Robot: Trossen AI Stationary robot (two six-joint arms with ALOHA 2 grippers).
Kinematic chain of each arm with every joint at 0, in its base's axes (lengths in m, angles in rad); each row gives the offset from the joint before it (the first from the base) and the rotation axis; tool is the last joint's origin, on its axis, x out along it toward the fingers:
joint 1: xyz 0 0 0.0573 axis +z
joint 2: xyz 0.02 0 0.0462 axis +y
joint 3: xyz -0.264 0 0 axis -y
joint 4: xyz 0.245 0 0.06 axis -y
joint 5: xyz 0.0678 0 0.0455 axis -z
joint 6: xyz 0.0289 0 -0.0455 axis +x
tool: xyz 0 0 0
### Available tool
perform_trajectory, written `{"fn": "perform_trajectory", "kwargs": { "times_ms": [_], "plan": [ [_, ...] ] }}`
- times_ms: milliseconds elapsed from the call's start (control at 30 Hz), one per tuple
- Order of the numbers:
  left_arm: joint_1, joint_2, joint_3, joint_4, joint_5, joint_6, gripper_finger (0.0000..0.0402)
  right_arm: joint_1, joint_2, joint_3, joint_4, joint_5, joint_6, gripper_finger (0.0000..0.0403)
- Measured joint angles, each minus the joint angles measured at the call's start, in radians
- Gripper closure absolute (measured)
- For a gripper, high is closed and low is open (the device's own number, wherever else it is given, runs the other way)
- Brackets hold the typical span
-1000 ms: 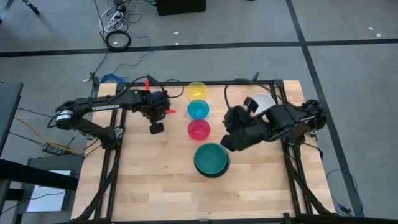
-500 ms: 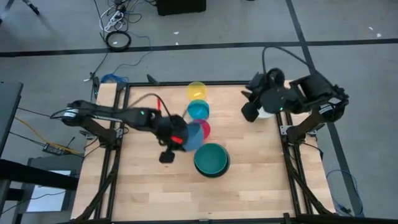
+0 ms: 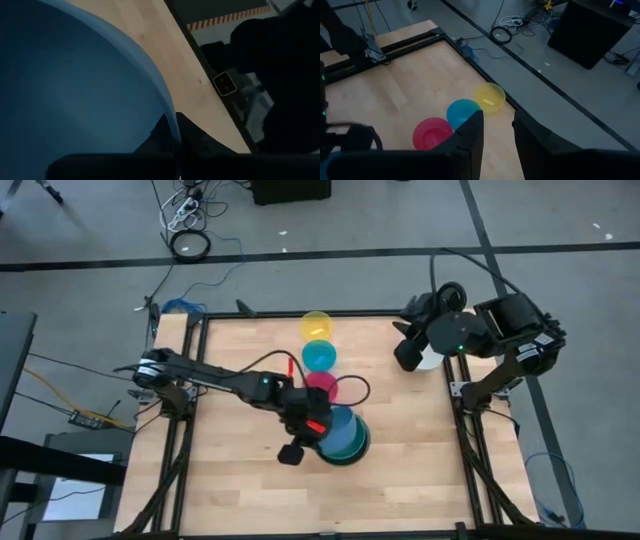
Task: Nest bowls inside each other
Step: Stack the blue bowl on top of the dark green bowl, then stack the white bowl on top of the blue bowl
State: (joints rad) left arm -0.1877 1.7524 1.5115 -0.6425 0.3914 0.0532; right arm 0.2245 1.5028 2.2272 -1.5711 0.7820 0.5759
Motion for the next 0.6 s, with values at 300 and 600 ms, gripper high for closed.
{"fn": "perform_trajectory", "kwargs": {
  "times_ms": [300, 600],
  "plan": [
    [-0.018, 0.111, 0.033, -0.109, -0.121, -0.013, 0.0334, 0.000, 0.000, -0.005, 0.002, -0.091, -0.012, 0.0306],
    [-0.017, -0.072, 0.107, -0.195, -0.321, -0.046, 0.0200, -0.060, 0.000, -0.195, 0.001, -0.288, 0.061, 0.0261]
  ]
}}
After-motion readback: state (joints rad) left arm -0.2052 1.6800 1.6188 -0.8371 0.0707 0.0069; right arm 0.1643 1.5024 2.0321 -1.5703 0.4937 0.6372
